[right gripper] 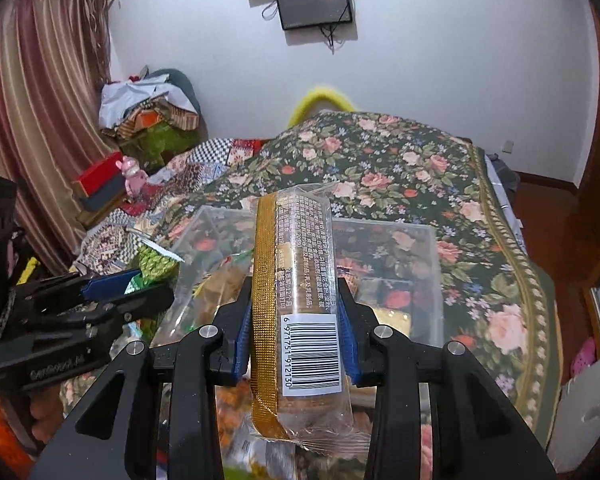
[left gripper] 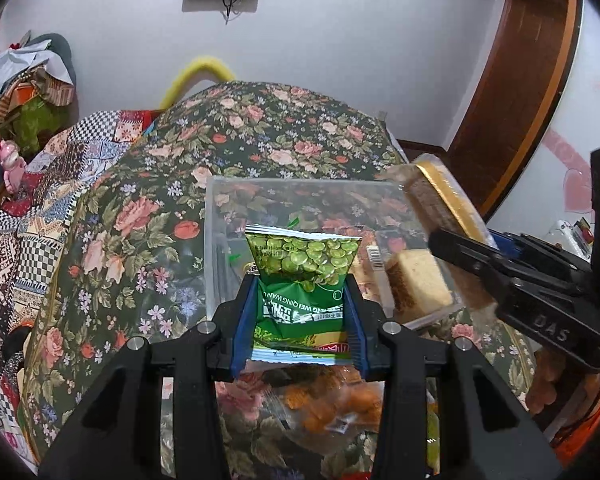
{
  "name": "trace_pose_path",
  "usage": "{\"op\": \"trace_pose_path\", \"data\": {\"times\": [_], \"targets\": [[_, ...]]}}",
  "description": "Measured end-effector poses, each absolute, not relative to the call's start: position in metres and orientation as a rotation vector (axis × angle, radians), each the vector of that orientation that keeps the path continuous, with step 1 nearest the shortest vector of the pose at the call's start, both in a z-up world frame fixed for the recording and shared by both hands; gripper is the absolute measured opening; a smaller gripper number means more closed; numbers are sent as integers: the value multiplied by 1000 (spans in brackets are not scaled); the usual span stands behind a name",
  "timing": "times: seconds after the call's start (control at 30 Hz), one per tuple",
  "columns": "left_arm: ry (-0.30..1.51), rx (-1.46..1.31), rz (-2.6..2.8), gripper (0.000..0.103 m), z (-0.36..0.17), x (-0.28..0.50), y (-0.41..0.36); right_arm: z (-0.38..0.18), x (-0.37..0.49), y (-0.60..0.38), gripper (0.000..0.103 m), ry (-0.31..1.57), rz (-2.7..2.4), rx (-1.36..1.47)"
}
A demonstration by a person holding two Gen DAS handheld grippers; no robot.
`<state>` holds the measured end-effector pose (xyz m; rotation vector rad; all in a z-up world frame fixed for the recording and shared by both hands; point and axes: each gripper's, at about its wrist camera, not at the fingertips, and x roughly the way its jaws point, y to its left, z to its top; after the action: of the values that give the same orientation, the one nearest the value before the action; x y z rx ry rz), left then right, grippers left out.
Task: Organize snacks
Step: 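Place both held snacks into the clear box and open both tools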
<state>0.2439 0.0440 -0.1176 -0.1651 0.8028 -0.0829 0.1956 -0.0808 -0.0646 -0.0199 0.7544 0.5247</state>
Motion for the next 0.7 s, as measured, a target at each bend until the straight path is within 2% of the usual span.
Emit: {"op": "trace_pose_path", "data": {"times": [0.5,0.7], "targets": [[878,-210,-88,41,-151,272,51,-99,232,-52,33,857,512,-64],[887,-194,-76,43,-150,271,47,-100,232,-54,39,874,496,-74]]}}
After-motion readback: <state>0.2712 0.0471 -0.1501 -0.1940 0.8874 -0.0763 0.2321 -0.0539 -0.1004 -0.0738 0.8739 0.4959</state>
